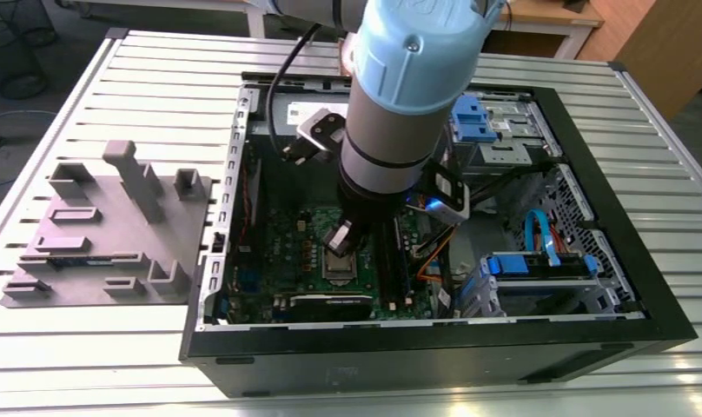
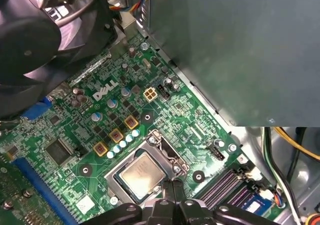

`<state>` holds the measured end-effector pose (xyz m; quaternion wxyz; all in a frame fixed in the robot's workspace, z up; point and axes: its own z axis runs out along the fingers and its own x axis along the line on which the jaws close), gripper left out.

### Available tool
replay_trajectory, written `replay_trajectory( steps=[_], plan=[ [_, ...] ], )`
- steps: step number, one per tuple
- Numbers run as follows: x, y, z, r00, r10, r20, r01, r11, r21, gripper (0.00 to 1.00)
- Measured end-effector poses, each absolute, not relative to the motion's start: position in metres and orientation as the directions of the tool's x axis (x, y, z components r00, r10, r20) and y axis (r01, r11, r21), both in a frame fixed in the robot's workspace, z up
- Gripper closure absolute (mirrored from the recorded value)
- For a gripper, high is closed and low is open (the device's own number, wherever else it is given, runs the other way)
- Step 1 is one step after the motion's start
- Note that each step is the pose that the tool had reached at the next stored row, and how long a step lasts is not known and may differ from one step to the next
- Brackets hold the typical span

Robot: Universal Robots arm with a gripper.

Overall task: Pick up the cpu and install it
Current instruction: 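Install the first cpu locking lever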

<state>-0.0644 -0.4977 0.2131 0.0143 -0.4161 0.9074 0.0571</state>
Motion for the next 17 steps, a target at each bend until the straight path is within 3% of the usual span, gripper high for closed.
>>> replay_trajectory(
  steps=[17],
  plan=[
    [-0.0645, -0.5026, 0.2062, -0.653, -0.754, -0.071, -0.757, 0.648, 0.089, 0.89]
  ],
)
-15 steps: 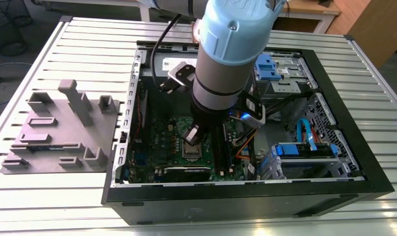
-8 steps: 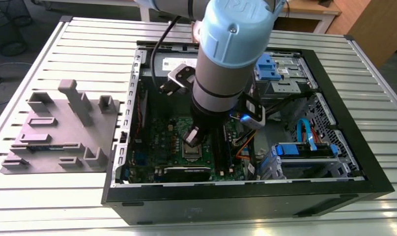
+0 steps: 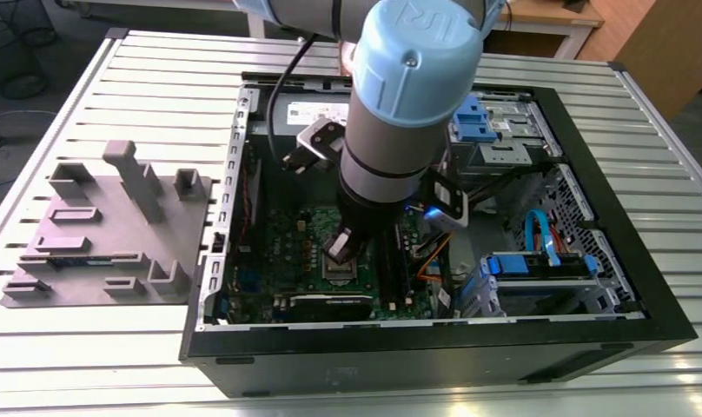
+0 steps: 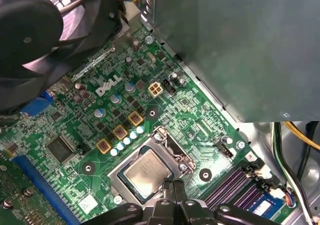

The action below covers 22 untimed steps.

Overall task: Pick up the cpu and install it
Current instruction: 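Install the first cpu locking lever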

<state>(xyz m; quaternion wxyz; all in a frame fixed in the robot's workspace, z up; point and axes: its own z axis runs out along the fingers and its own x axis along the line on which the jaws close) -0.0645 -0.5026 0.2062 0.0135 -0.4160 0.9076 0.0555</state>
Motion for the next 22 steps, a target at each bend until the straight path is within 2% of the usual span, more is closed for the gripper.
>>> replay_trajectory(
  steps=[22],
  plan=[
    [-0.064, -0.514, 0.192, -0.653, -0.754, -0.071, -0.757, 0.648, 0.089, 0.89]
  ],
)
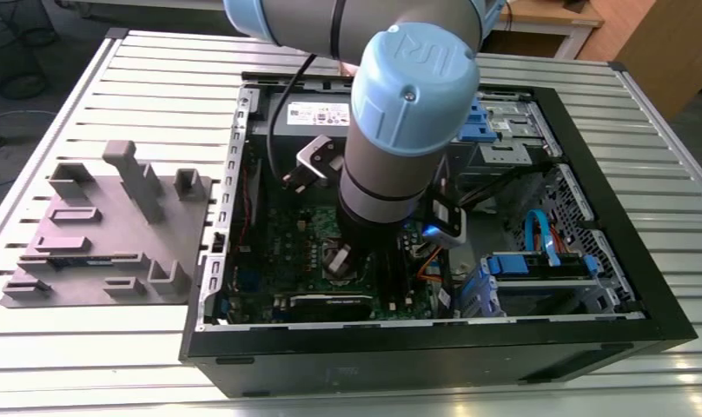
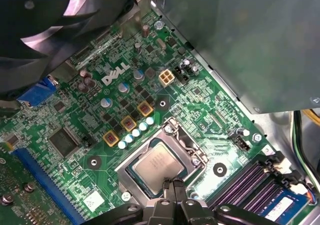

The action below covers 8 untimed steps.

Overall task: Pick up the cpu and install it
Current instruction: 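Install the first cpu locking lever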

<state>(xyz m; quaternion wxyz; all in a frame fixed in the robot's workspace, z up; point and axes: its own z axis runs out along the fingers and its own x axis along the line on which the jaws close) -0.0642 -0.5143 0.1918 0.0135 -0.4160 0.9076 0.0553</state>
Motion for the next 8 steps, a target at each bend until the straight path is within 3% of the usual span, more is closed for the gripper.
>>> replay_trajectory(
  steps=[8],
  plan=[
    [-0.0637, -0.5153, 0.1894, -0.654, -0.754, -0.070, -0.757, 0.648, 0.089, 0.89]
  ],
)
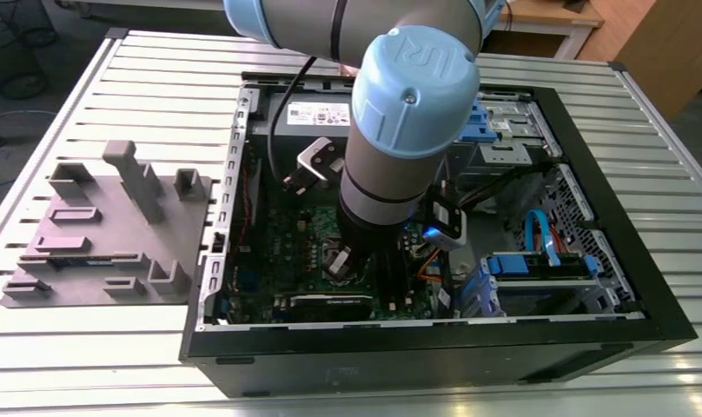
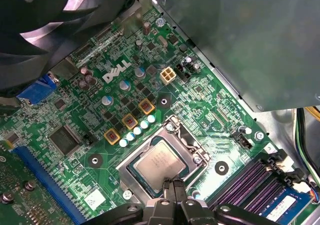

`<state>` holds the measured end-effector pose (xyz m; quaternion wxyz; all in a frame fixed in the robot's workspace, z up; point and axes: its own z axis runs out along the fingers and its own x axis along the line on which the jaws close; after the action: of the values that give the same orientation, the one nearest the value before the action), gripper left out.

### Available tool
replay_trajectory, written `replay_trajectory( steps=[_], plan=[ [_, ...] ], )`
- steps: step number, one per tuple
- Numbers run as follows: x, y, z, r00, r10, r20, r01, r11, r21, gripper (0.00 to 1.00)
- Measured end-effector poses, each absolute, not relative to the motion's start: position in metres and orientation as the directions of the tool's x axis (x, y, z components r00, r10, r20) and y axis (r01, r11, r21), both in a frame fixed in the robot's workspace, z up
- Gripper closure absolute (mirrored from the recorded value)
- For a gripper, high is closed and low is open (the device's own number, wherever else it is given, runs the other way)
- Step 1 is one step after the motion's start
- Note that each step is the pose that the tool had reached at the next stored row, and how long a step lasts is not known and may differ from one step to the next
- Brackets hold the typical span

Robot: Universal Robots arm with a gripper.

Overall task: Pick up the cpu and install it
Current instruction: 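Install the first cpu locking lever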

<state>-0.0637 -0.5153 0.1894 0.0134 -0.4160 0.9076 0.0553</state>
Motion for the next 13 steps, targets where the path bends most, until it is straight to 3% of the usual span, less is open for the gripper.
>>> replay_trajectory(
  steps=[13],
  plan=[
    [-0.0637, -0.5153, 0.1891, -0.653, -0.754, -0.071, -0.757, 0.648, 0.089, 0.89]
  ],
)
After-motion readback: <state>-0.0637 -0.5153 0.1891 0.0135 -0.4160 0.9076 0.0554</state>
